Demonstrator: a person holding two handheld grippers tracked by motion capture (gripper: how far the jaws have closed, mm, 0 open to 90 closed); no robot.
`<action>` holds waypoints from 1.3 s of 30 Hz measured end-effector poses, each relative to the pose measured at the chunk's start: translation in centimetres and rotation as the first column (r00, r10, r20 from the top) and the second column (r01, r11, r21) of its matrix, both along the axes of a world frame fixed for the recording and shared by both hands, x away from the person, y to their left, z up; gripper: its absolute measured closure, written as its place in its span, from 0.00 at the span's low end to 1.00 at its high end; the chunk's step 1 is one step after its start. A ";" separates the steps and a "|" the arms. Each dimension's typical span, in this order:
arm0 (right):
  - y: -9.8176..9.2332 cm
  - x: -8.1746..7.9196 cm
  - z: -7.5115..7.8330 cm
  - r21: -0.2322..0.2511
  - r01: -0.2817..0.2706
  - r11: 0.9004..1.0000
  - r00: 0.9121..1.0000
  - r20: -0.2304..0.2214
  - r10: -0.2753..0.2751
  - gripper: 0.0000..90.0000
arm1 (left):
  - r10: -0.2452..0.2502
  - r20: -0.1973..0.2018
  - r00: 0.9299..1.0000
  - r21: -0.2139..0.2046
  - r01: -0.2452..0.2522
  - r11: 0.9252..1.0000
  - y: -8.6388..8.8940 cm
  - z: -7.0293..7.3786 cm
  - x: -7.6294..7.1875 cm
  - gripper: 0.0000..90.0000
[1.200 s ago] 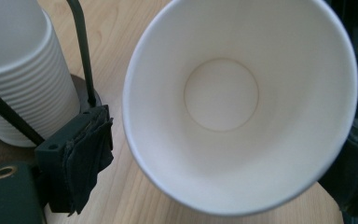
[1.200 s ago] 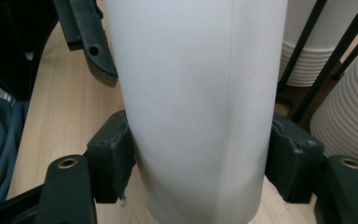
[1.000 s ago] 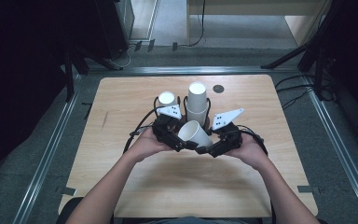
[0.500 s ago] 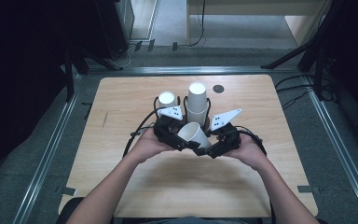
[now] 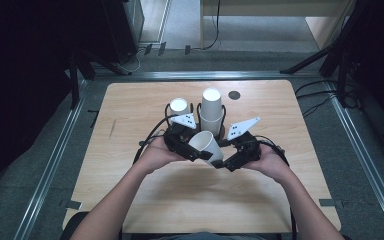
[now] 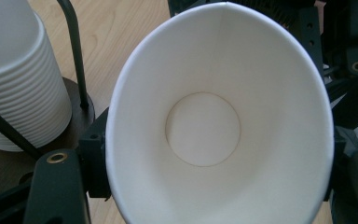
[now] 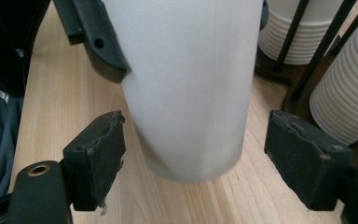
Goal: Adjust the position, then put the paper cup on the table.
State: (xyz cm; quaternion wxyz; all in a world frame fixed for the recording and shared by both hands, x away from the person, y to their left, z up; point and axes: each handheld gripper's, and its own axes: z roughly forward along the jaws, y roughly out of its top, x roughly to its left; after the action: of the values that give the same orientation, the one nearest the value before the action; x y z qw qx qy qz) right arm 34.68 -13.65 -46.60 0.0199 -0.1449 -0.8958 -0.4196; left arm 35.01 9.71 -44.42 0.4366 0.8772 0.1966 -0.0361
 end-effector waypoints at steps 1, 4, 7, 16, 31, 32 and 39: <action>0.0 0.0 0.0 0.000 0.000 1.000 1.000 0.000 0.000 0.23 | 0.004 0.009 1.000 0.008 -0.004 1.000 0.0 0.0 0.0 0.28; -0.2 -0.2 0.0 -0.015 0.002 1.000 1.000 0.011 -0.002 0.23 | 0.007 0.026 1.000 0.034 -0.008 0.999 0.1 0.0 0.0 0.28; -0.3 -0.4 0.0 -0.024 0.006 1.000 1.000 0.023 -0.005 0.23 | 0.007 0.035 0.999 0.047 -0.009 0.999 0.3 0.0 -0.1 0.28; -1.1 -0.5 0.1 -0.029 0.025 0.999 0.999 0.040 -0.023 0.23 | -0.008 0.047 0.999 0.093 0.004 0.996 0.7 0.1 0.0 0.28; -1.8 -0.4 0.6 -0.027 0.064 0.998 0.996 0.057 -0.062 0.23 | -0.031 0.052 0.998 0.140 0.024 0.990 1.5 0.1 -0.1 0.28; -1.8 -0.4 0.6 -0.027 0.064 0.998 0.996 0.057 -0.062 0.23 | -0.031 0.052 0.998 0.140 0.024 0.990 1.5 0.1 -0.1 0.28; -2.5 -0.2 0.8 -0.033 0.099 0.995 0.991 0.090 -0.096 0.23 | -0.029 0.055 0.998 0.152 0.021 0.988 2.1 0.1 0.0 0.28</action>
State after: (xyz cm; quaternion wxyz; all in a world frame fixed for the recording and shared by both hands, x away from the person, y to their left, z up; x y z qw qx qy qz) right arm 34.46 -16.19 -45.83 -0.0428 -0.1701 -0.8954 -0.4093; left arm 34.99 11.86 -44.28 0.3736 0.9109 0.1752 -0.0015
